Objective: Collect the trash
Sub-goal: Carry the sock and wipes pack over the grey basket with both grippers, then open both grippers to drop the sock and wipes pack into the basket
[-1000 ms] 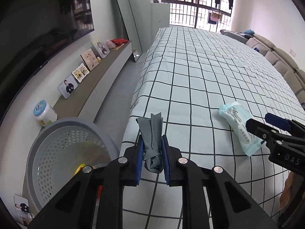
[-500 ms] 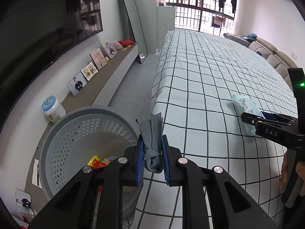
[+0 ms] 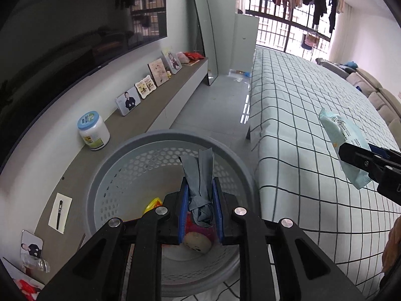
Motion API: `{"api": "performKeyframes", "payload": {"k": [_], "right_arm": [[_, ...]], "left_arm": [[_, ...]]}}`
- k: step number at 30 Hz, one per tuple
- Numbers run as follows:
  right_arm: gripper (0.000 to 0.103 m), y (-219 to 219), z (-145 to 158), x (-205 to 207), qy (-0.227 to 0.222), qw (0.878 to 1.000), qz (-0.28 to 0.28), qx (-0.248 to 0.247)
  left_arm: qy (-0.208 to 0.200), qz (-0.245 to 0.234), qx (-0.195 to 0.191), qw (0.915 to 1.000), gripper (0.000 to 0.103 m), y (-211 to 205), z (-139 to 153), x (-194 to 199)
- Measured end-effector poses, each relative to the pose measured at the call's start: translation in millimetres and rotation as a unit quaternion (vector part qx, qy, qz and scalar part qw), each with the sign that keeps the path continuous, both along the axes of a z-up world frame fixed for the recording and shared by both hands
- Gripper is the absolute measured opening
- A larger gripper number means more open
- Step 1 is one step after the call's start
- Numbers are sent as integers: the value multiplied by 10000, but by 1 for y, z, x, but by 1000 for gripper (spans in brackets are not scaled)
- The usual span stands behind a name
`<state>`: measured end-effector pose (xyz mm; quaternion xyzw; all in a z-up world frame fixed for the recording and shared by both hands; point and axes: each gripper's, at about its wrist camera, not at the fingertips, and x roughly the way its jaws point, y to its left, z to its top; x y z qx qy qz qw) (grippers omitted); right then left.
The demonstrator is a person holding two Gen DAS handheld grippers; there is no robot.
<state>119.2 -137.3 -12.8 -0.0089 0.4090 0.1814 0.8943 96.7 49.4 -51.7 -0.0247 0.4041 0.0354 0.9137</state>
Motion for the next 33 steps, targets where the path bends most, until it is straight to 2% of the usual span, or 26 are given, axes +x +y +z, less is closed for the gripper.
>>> {"api": "performKeyframes", "payload": {"k": [5,11,22,25,28,29,30,32,33], "right_arm": [[49,51,-2,-1,12,9989,463,33],[49,97,-20,-2,139,9960,887,-47],[50,124,-50,0,269,9921,1215,-130],[60,123,-47,-3,150,9920,1249,-72],[64,121,-44,-7,29,9921,1251,-39],[64,121,-44,-8,10,9922,1244,-31],[64,120,-44,-8,12,9922,1245,-16],[64,118,-44,-8,30,9925,1219,31],[64,118,-45,-7,49,9926,1210,45]], "left_arm": [[-17,346,16,9994,18,35,0,-5],[71,631,8,9980,18,68,-7,-9],[354,782,-4,9963,21,89,-29,-7],[392,800,-19,9960,24,91,-32,-8],[438,828,-39,9956,36,94,-33,-9],[436,850,-43,9954,44,94,-33,-9],[420,873,-36,9953,57,94,-33,-10],[332,919,-9,9952,69,95,-31,-14],[309,931,10,9952,69,95,-30,-15]]}}
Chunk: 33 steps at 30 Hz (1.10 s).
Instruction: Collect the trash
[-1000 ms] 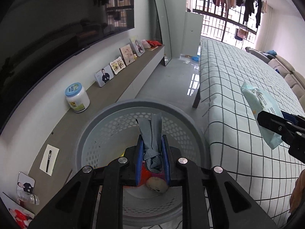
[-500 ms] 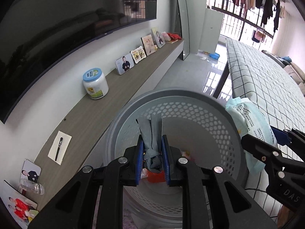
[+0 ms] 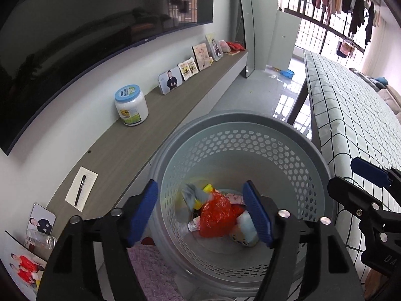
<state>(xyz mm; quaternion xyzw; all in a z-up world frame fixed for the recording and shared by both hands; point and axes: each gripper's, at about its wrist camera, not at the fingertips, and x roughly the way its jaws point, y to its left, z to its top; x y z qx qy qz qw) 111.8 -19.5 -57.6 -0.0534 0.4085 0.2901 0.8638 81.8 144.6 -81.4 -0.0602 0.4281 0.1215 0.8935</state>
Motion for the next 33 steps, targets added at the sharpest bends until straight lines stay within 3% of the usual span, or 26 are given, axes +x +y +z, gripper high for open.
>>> {"api": "performKeyframes", "payload": {"k": [7,18,33], "right_arm": [[64,-6,-1,-2,38,9999,-122,83],[64,-9,-3,-4,46,9998,-153,79],[68,-13,-4,-7,7,9997,-251,54]], "left_arm": [[-19,89,67,9999,70,3,5,-6],[-18,290,181,9994,86,5,7,-14],[-39,522,260,9983,95,9,9,-23]]}}
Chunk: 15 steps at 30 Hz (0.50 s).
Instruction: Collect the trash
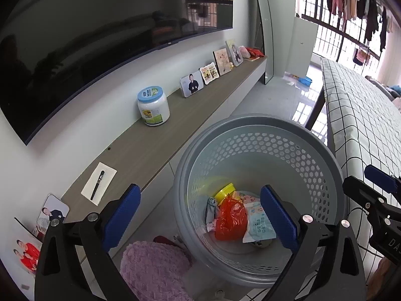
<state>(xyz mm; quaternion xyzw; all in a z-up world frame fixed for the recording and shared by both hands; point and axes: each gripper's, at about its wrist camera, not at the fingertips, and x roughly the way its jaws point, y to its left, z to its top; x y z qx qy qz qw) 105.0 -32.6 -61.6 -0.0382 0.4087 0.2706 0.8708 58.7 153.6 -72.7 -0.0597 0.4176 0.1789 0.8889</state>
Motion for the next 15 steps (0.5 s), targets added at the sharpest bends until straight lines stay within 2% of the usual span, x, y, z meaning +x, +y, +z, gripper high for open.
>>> {"api": "performKeyframes", "payload": {"k": [15], "right_arm": [[69,-1,1,-1,-48,10000,-8,-41]], "left_arm": [[-1,38,21,10000,96,-1,-1,-3]]}}
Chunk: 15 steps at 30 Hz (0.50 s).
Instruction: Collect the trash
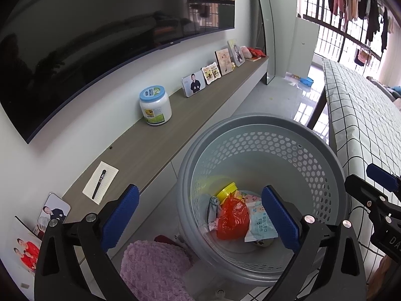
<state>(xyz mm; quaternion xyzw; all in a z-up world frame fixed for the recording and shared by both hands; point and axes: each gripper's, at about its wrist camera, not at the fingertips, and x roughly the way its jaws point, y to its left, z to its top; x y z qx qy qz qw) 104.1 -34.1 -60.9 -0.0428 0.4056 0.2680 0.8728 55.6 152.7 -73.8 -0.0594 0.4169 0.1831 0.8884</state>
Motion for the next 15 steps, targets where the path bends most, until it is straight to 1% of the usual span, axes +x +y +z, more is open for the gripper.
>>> {"api": "performKeyframes", "payload": {"k": [15], "right_arm": [[69,0,1,0,1,10000,-8,1]], "left_arm": [[1,8,45,10000,96,-1,0,-2]]}}
